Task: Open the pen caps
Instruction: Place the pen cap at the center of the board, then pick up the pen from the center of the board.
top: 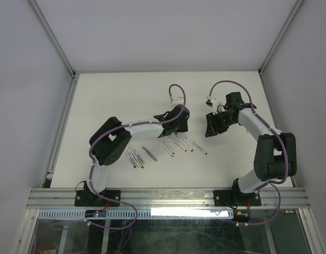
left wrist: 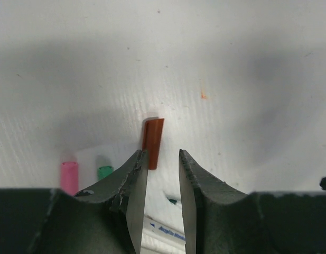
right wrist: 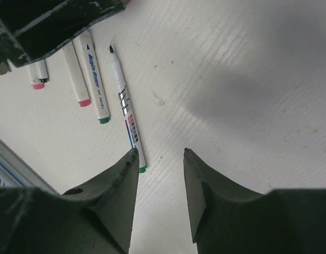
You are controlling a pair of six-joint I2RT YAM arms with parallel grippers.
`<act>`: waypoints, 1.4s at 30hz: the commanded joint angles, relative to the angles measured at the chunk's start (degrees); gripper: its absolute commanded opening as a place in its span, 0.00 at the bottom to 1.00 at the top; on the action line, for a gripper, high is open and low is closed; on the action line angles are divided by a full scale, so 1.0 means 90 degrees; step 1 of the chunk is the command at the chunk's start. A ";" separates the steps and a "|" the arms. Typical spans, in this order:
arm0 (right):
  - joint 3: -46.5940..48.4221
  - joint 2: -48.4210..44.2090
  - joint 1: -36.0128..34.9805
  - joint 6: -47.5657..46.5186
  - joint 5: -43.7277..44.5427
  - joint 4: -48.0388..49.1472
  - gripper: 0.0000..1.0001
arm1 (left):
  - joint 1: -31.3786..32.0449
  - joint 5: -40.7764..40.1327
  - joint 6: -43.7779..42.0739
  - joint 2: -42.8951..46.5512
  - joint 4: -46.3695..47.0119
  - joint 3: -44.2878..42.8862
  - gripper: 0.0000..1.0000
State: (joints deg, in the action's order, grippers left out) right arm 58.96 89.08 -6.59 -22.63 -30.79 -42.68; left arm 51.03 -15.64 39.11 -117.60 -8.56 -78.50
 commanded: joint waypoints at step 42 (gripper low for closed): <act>0.1862 0.1434 0.2774 -0.0523 0.1917 0.0663 0.74 | 0.0217 -0.1202 -0.3167 0.7589 0.4151 0.6669 0.99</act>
State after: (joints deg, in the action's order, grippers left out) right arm 70.08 99.29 18.52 -25.87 -19.70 -35.16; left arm 52.90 -25.32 12.29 -52.07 23.75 -19.84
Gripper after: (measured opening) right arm 0.772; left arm 0.990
